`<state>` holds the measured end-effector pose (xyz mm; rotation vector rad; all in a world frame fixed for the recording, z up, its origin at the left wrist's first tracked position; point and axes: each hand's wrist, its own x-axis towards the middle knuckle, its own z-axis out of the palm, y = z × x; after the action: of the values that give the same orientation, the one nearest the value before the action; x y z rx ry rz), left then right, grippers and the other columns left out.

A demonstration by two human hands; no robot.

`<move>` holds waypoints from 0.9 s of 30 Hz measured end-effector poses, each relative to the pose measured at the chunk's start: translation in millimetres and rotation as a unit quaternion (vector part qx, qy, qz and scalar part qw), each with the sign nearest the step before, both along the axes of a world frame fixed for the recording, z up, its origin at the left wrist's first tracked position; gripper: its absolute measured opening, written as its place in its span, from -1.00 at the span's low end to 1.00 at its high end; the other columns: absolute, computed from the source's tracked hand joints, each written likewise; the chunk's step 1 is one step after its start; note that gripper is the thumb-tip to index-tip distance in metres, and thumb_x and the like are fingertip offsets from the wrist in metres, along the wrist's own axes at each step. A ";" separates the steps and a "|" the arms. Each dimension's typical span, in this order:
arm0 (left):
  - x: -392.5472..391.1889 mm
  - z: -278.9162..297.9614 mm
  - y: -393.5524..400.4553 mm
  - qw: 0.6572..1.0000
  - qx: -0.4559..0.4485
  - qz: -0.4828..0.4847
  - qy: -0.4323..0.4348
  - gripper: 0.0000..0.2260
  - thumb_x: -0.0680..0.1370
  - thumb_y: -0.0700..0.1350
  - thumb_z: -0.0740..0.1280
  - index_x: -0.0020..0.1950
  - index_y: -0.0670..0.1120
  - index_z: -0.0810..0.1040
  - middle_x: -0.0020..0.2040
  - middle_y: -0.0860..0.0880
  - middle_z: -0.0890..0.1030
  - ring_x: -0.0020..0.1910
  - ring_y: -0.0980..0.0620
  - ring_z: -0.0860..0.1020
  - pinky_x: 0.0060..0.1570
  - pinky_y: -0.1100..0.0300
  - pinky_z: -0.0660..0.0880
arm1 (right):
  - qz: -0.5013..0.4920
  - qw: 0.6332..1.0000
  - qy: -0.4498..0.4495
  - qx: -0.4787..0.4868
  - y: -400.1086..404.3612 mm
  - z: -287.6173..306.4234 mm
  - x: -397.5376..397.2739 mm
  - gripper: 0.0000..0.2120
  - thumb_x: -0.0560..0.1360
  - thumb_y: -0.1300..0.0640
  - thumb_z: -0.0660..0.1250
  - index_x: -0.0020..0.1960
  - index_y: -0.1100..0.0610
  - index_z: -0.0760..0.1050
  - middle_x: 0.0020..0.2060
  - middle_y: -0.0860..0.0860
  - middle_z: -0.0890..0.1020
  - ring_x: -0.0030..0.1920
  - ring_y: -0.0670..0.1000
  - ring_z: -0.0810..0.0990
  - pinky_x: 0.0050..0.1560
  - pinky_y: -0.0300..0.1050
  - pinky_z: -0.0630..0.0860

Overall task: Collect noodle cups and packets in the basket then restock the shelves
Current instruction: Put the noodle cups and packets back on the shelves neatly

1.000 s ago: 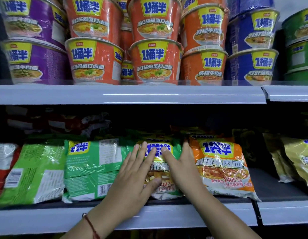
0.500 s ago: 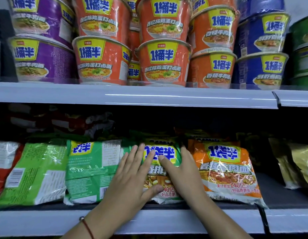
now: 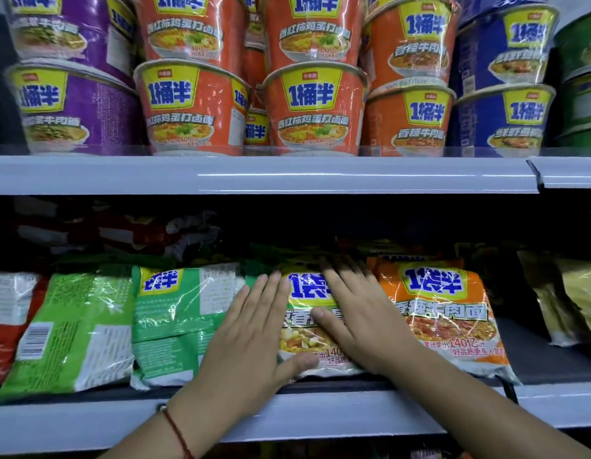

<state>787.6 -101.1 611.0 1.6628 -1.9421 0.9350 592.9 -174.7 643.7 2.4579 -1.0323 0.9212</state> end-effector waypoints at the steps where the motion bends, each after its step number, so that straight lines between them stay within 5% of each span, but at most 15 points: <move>1: -0.4 0.7 1.1 1.000 0.003 0.005 0.000 -0.11 0.52 0.47 0.00 0.59 -0.19 0.10 0.59 -0.12 0.12 0.56 -0.10 0.13 0.44 -0.01 0.01 | -0.001 1.000 0.006 -0.001 0.4 0.5 -0.5 -0.30 0.59 -0.35 -0.16 0.57 0.05 0.11 0.46 -0.04 0.31 0.48 0.01 0.19 0.52 0.03 0.12; 5: -8.2 4.6 17.6 0.999 -0.023 -0.018 0.012 -0.20 0.56 0.43 0.00 0.60 -0.11 0.08 0.61 -0.11 0.03 0.59 -0.08 0.02 0.48 -0.03 -0.05 | 0.012 0.999 -0.043 0.028 13.9 1.6 -1.5 -0.26 0.55 -0.39 -0.20 0.59 -0.01 0.05 0.49 -0.06 0.24 0.54 0.04 0.09 0.56 0.00 -0.02; 8: -0.9 10.9 43.4 0.985 -0.130 -0.015 0.111 -0.42 0.61 0.27 0.07 0.57 0.02 0.22 0.57 -0.06 0.20 0.54 -0.05 0.15 0.47 -0.04 0.06 | 0.074 0.986 -0.141 0.049 37.9 2.1 0.0 -0.32 0.52 -0.40 -0.13 0.58 -0.17 0.00 0.53 -0.24 0.09 0.56 -0.14 -0.05 0.50 -0.17 -0.07; 12: 18.6 24.4 78.1 0.895 -0.224 0.068 0.380 -0.60 0.56 0.12 0.34 0.38 0.14 0.43 0.11 0.11 0.47 0.00 -0.01 0.50 -0.06 0.03 0.47 | 0.218 0.956 -0.152 0.124 73.4 2.7 21.6 -0.52 0.48 -0.34 0.06 0.37 -0.29 0.33 0.20 -0.42 0.40 0.21 -0.37 0.37 0.09 -0.47 0.31; 14: 24.3 27.4 83.2 0.845 -0.213 0.042 0.488 -0.65 0.53 0.05 0.39 0.29 0.22 0.45 -0.16 0.13 0.48 -0.29 0.09 0.48 -0.28 0.10 0.42 | 0.267 0.932 -0.150 0.195 83.5 0.5 36.9 -0.62 0.47 -0.28 0.17 0.26 -0.27 0.42 0.02 -0.30 0.52 0.01 -0.27 0.50 -0.07 -0.39 0.44; 17: 39.8 27.0 81.5 0.807 -0.155 0.041 0.568 -0.54 0.54 0.05 0.38 0.41 0.19 0.33 -0.43 0.04 0.41 -0.50 0.14 0.41 -0.32 0.10 0.40 | 0.289 0.899 -0.146 0.294 79.7 0.2 55.6 -0.65 0.53 -0.12 0.32 0.31 -0.19 0.44 0.01 -0.27 0.47 -0.09 -0.28 0.52 -0.06 -0.36 0.48; 22: 64.3 30.5 82.9 0.806 -0.087 0.092 0.579 -0.44 0.51 0.13 0.40 0.46 -0.01 0.40 -0.45 0.01 0.37 -0.48 0.12 0.43 -0.35 0.12 0.29 | 0.236 0.896 -0.160 0.342 68.1 6.1 62.2 -0.51 0.54 -0.15 0.32 0.43 -0.18 0.30 0.05 -0.17 0.48 -0.22 -0.26 0.52 -0.27 -0.39 0.37; 27: 77.6 33.3 88.3 0.793 -0.090 0.051 0.600 -0.68 0.41 0.10 0.51 0.05 -0.04 0.60 -0.25 -0.09 0.51 -0.25 -0.08 0.55 -0.20 -0.06 0.49 | 0.189 0.925 -0.139 0.298 84.9 0.2 73.0 -0.44 0.54 -0.21 0.26 0.49 -0.14 0.22 0.24 -0.25 0.29 0.15 -0.22 0.44 0.17 -0.21 0.44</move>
<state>865.1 -12.8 644.4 1.5916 -0.8457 -0.0441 665.9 -89.8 643.9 3.1869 -1.0650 1.2517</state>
